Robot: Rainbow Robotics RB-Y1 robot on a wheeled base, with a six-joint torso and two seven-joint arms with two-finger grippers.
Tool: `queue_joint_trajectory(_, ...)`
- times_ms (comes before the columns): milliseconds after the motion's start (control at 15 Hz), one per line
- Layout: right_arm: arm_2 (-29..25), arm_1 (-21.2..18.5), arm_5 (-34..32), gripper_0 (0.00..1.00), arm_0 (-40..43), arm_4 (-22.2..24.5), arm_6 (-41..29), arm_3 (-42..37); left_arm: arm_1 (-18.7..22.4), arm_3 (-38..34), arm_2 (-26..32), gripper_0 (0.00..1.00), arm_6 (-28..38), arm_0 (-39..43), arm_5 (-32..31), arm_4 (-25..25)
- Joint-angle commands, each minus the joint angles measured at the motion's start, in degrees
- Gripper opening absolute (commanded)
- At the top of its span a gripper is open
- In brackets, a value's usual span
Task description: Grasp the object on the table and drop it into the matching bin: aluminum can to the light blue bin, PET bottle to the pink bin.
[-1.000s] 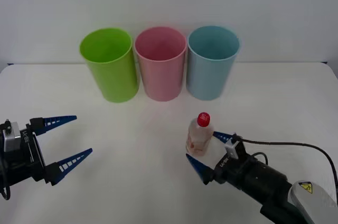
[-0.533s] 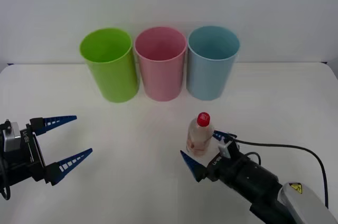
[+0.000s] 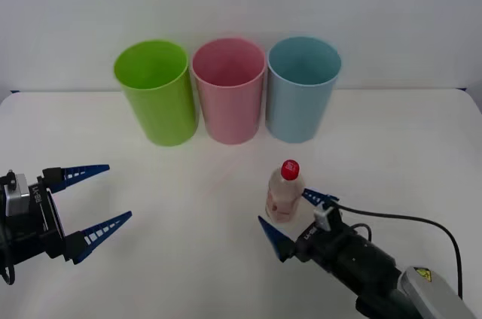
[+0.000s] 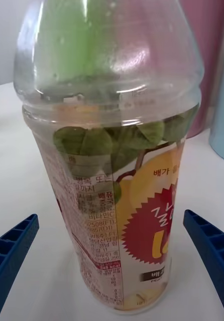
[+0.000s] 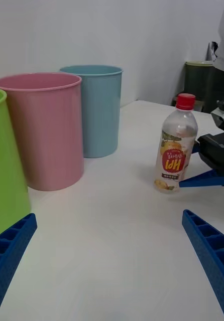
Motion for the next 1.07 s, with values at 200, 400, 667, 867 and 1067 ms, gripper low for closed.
queue_joint_trajectory(200, 0.8, 0.1, -0.1, 1.00, -0.1, -2.8, 1.7, 0.3, 0.0, 0.0, 0.0, 1.00, 0.0, 0.0, 0.0, 0.0)
queue_joint_trajectory(400, 0.7, 0.3, -0.1, 1.00, -0.2, -3.1, 2.4, 0.3, 0.0, 0.0, 0.0, 1.00, 0.0, 0.0, 0.0, 0.0)
queue_joint_trajectory(667, 0.8, 0.6, -0.1, 0.03, -0.7, -3.4, 3.3, 0.3, 0.0, 0.0, 0.0, 1.00, 0.0, 0.0, 0.0, 0.0)
queue_joint_trajectory(867, 0.8, 0.6, -0.1, 0.00, -0.8, -3.9, 4.6, 0.3, 0.0, 0.0, 0.0, 1.00, 0.0, 0.0, 0.0, 0.0)
queue_joint_trajectory(1067, 0.8, 0.6, -0.1, 0.00, -0.8, -4.1, 5.0, 0.3, 0.0, 0.0, 0.0, 1.00, 0.0, 0.0, 0.0, 0.0)
